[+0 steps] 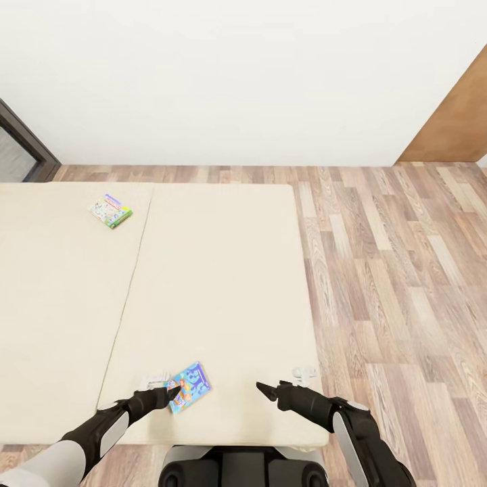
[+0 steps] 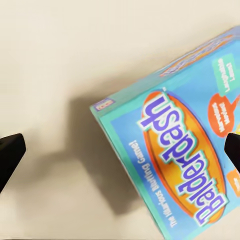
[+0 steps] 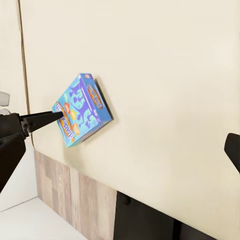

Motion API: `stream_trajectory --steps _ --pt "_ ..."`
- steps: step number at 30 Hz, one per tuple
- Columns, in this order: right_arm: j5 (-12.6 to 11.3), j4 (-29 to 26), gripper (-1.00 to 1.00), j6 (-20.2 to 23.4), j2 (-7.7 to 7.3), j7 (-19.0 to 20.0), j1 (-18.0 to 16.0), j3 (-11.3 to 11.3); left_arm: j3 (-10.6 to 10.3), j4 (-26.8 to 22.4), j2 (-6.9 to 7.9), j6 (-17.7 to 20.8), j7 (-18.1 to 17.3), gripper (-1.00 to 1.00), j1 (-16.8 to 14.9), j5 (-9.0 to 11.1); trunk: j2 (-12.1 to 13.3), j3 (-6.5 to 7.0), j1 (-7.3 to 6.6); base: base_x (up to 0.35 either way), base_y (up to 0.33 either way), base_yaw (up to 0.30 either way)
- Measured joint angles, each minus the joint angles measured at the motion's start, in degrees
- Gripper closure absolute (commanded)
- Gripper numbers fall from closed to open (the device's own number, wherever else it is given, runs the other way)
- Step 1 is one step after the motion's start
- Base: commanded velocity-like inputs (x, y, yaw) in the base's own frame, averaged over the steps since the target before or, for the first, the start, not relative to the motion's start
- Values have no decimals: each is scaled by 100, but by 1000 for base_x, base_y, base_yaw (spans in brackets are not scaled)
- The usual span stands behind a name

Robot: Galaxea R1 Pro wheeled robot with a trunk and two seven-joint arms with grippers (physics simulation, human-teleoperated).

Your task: Put all the toys in the child's room - the three board games (two on the bed and one on the table), the two jigsaw puzzles on the table, and the tennis ball on the table - inside the toy box on the table in the child's room.

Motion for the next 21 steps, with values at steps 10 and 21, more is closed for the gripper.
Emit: stream_trajectory --steps 10,21 --pt "-20 -4 -100 0 -3 14 0 -6 -3 1 -5 1 66 -100 0 0 0 -58 0 0 0 0" --pt "-29 -9 -100 0 0 17 0 7 -16 -4 3 -48 12 -100 0 -7 0 -67 0 0 0 0"
